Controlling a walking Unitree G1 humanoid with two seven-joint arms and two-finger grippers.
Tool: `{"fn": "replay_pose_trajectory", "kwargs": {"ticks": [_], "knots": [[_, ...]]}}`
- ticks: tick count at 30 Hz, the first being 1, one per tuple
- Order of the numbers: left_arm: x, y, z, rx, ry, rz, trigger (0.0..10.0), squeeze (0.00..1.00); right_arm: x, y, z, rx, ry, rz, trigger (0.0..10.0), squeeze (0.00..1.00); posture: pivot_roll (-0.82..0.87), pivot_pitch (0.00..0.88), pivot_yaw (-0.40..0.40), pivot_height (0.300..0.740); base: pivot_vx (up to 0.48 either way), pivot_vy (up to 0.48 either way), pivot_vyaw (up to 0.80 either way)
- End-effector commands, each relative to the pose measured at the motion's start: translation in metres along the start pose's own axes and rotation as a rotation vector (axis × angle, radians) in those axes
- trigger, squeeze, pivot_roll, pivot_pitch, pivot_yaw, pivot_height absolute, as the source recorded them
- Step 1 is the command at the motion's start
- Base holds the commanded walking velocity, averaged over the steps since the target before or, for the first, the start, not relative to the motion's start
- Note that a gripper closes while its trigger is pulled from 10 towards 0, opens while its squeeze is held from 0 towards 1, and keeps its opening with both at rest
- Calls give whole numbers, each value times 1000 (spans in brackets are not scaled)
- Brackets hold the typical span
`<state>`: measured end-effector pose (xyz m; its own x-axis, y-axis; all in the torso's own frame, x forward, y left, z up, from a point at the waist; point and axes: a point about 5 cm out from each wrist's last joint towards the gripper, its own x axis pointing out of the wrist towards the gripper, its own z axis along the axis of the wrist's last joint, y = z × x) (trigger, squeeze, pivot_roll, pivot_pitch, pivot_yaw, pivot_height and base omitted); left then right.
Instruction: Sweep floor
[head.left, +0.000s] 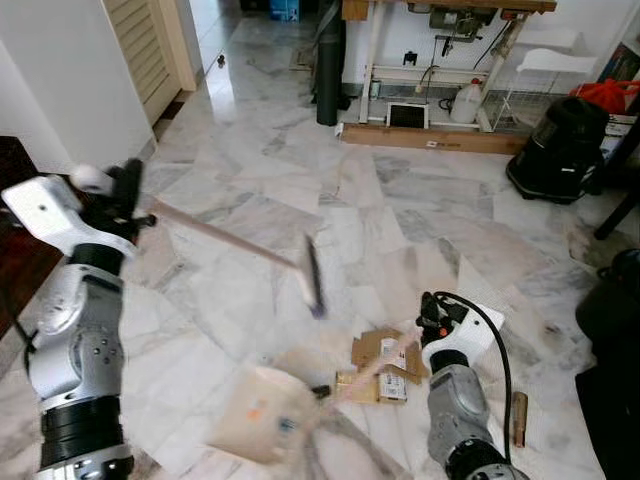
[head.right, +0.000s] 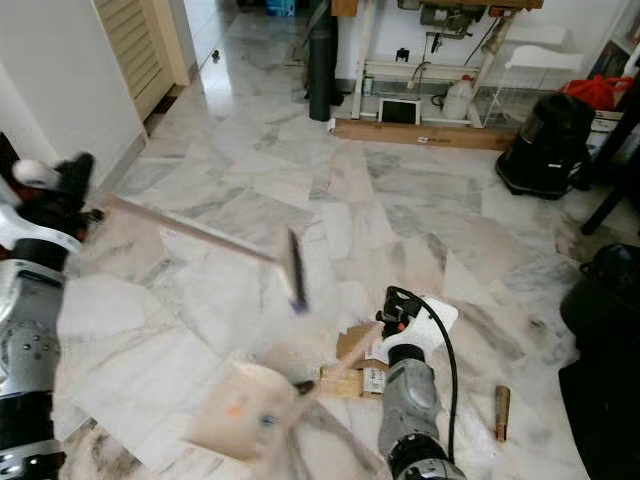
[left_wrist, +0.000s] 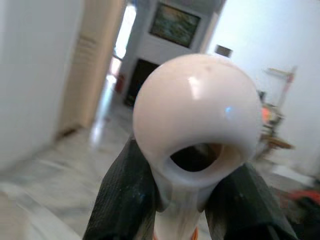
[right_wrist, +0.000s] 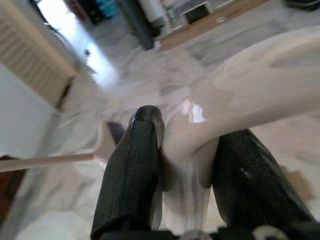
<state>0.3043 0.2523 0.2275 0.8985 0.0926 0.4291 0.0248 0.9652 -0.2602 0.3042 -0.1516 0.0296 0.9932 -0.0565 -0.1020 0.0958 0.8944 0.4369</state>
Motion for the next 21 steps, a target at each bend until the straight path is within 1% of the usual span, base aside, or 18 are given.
{"fn": "replay_pose_trajectory", "kwargs": {"ticks": [1, 2, 4, 5, 6, 8, 9, 10, 11, 13, 15, 16, 19, 21], "knots": [[0, 5, 8, 75, -30, 17, 10000, 0, 5, -1, 10, 12, -36, 7, 10000, 0, 107, 0, -17, 740, 0, 0, 0], [0, 8, 8, 107, -32, 18, 10000, 0, 6, -1, 10, 18, -36, 13, 10000, 0, 109, 0, -21, 740, 0, 0, 0], [-1, 10, 9, 134, -34, 17, 10000, 0, 6, -1, 11, 24, -36, 18, 10000, 0, 110, 0, -22, 740, 0, 0, 0], [-2, 11, 9, 176, -34, 17, 10000, 0, 6, -2, 11, 29, -36, 21, 10000, 0, 114, 0, -25, 740, 0, 0, 0], [-3, 14, 10, 235, -42, 25, 10000, 0, 6, -2, 11, 39, -33, 30, 10000, 0, 117, 0, -28, 740, 0, 0, 0], [-4, 17, 10, 247, -45, 35, 10000, 0, 6, -3, 11, 40, -31, 34, 10000, 0, 117, 0, -28, 740, 0, 0, 0], [-7, 20, 10, 332, -44, 28, 10000, 0, 7, -2, 11, 39, -32, 37, 10000, 0, 116, 0, -32, 740, 0, 0, 0], [-8, 21, 9, 374, -42, 23, 10000, 0, 7, -2, 11, 39, -32, 39, 10000, 0, 113, 0, -34, 740, 0, 0, 0], [-10, 23, 8, 453, -31, 15, 10000, 0, 7, -2, 12, 39, -33, 43, 10000, 0, 112, 0, -35, 740, 0, 0, 0], [-17, 27, 1, 503, 9, -5, 10000, 0, 9, -1, 14, 34, -37, 59, 10000, 0, 109, 0, -39, 740, 0, 0, 0], [-19, 28, -1, 512, 21, -6, 10000, 0, 9, -1, 14, 37, -37, 63, 10000, 0, 110, 0, -40, 740, 0, 0, 0], [-23, 26, -9, 527, 67, -49, 10000, 0, 10, -1, 15, 57, -41, 71, 10000, 0, 112, 0, -42, 740, 0, 0, 0], [-34, 28, -28, 503, 154, -81, 10000, 0, 11, -1, 18, 69, -46, 82, 10000, 0, 113, 0, -45, 740, 0, 0, 0], [-39, 28, -37, 489, 192, -95, 10000, 0, 12, 0, 19, 69, -51, 89, 10000, 0, 113, 0, -45, 740, 0, 0, 0]]}}
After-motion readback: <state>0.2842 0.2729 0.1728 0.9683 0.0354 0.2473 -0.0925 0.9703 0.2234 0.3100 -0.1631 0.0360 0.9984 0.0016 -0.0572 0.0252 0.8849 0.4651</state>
